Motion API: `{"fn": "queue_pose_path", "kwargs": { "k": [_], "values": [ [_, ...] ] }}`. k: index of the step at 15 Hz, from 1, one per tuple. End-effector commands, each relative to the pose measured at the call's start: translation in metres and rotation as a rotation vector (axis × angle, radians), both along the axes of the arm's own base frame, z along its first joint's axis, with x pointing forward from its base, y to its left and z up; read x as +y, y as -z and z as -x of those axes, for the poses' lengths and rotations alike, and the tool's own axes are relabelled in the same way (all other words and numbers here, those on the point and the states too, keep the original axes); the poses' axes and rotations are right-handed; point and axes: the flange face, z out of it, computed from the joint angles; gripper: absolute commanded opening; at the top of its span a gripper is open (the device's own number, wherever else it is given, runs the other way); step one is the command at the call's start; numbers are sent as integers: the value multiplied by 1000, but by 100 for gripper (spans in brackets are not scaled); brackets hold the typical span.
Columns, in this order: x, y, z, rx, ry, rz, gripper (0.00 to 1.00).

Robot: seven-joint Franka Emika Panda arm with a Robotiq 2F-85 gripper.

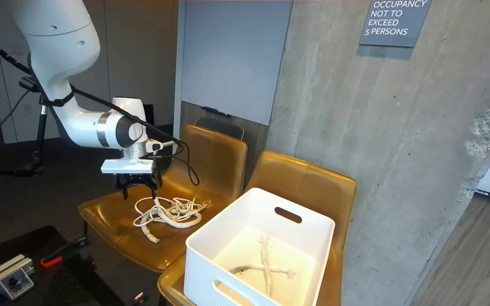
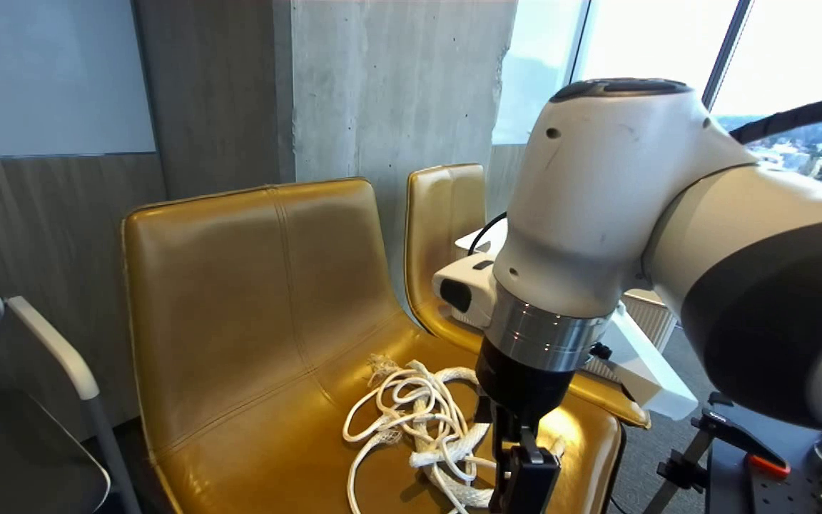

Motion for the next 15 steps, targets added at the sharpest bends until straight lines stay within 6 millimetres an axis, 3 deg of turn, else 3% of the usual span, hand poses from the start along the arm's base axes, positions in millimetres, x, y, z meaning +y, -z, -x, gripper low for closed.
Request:
{"fn": "queue_pose_path", "kwargs": {
  "k": [1, 6, 11, 15],
  "values": [
    [3, 10, -34, -40, -39, 41, 100],
    [-6, 43, -59, -26, 8, 31, 100],
    [-35, 71, -64, 7, 61, 42, 100],
    [-31, 85, -61, 35, 109, 11, 100]
  ]
}}
